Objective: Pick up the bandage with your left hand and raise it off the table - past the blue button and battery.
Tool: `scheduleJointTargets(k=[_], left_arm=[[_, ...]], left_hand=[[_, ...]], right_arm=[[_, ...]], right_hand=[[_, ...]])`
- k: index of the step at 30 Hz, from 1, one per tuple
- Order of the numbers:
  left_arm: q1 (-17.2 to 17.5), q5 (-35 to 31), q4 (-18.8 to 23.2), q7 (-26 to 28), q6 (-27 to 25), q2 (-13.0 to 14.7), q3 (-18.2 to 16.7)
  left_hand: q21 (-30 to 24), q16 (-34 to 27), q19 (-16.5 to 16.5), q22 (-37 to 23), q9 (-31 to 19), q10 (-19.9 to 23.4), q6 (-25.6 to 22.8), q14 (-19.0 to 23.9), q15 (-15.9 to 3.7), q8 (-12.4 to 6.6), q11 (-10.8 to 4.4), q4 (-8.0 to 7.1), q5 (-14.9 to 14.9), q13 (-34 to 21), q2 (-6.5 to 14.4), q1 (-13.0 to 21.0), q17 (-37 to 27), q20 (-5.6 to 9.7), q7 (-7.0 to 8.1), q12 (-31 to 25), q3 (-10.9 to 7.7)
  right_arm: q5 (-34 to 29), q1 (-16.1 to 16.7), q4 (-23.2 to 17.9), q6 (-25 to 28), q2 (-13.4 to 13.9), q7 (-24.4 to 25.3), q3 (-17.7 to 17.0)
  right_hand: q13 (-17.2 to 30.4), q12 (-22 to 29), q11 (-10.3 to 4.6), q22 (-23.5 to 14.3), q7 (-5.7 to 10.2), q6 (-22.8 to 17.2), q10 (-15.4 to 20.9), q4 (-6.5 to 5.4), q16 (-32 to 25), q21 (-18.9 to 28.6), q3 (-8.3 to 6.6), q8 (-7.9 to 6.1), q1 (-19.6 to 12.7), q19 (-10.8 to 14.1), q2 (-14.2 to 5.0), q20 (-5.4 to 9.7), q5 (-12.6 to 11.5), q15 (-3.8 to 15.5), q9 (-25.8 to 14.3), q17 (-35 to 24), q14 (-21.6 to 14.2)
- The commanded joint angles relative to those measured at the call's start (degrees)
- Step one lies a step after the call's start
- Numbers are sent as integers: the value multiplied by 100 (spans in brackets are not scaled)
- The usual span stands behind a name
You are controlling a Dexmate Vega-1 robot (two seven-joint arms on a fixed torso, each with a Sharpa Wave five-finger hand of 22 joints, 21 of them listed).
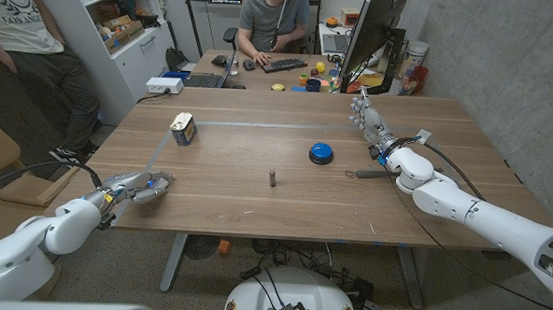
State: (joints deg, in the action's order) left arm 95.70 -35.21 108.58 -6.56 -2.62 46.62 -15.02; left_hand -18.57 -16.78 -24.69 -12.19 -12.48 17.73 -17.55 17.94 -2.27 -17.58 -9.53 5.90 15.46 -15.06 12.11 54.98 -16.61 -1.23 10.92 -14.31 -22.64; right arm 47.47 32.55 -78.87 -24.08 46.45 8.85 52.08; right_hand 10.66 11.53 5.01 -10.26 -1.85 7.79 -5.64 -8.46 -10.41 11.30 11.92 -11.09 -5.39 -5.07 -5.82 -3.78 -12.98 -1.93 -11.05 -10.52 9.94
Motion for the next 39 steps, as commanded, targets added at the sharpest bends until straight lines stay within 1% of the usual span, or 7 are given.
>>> scheduleJointTargets(k=[1, 6, 9, 12, 16, 21, 39], left_arm=[[-51, 163, -69, 380, -243, 176, 437], [-19, 137, -8, 808, -398, 154, 598], [10, 179, -3, 1092, -394, 136, 651], [36, 201, 43, 1318, -444, 126, 695], [78, 238, 63, 1666, -383, 121, 713], [193, 279, 170, 1996, -321, 93, 548], [-189, 189, 813, 1814, -160, -379, -483]], left_hand=[[-503, -172, -565, -417, -80, 157, -328, 316, -797, -195, -20, 118, -110, -67, -2, 574, -220, 258, -1, -15, -643], [-2133, -988, -725, -1625, -163, 476, -876, 1178, -1083, -523, -150, 471, -537, -228, -128, 2331, -1136, 537, 1, 76, -997], [-3631, -1582, -169, -2585, -178, 684, -1248, 1490, -1094, -667, -152, 528, -461, -404, -402, 4082, -1887, 735, -16, 148, -526], [-4384, -1868, 6, -2901, -313, 932, -1997, 1745, -1073, -1028, -160, 527, -359, -478, -629, 4583, -2076, 870, -139, 155, -261], [-4819, -2108, 38, -2800, -1105, 1755, -3006, 1853, -1066, -2060, -286, 570, -226, -747, -814, 4677, -2196, 948, -357, -78, -319], [-4952, -2139, 43, -2630, -1918, 2161, -2993, 2023, -1078, -2689, -262, 581, -184, -1138, -857, 4696, -2228, 958, -404, -454, -338], [-5158, -2091, 83, -2435, -2801, 2130, -2738, 2069, -1076, -3214, -261, 577, -141, -1597, -862, 4691, -2267, 975, -401, -743, -347]], right_arm=[[22, -22, 54, -54, 1, -54, -16], [78, 0, 29, -43, 39, -58, -38], [70, 6, 39, -57, 50, -53, -39], [89, 13, 44, -62, 50, -59, -42], [58, 12, 53, -69, 55, -45, -35], [39, 15, 68, -71, 56, -35, -26], [-55, -89, 20, 155, 24, -106, 77]], right_hand=[[19, 38, -10, -29, -4, 36, -39, 2, -48, 21, -2, -31, 5, -37, -127, -3, -25, 21, -20, -24, 206], [19, 36, -5, -29, -4, 36, -45, 2, -48, 22, -3, -32, 5, -35, -128, -3, -25, 22, -20, -23, 204], [19, 37, -3, -29, -4, 38, -45, 2, -48, 22, -4, -31, 5, -34, -128, -4, -25, 23, -19, -23, 204], [19, 37, -4, -29, -7, 36, -45, 3, -47, 23, -4, -32, 4, -32, -128, -5, -25, 22, -19, -23, 208], [19, 35, -13, -28, -7, 38, -53, 3, -45, 24, -5, -31, 4, -28, -127, -4, -25, 24, -19, -23, 214], [19, 32, -18, -28, -7, 33, -62, 3, -44, 24, -6, -33, 3, -28, -127, -11, -26, 19, -19, -23, 216], [19, 28, -19, -28, -19, 42, -80, 3, -40, 16, -6, -30, 5, -46, -123, -19, -26, 28, -18, -24, 234]])
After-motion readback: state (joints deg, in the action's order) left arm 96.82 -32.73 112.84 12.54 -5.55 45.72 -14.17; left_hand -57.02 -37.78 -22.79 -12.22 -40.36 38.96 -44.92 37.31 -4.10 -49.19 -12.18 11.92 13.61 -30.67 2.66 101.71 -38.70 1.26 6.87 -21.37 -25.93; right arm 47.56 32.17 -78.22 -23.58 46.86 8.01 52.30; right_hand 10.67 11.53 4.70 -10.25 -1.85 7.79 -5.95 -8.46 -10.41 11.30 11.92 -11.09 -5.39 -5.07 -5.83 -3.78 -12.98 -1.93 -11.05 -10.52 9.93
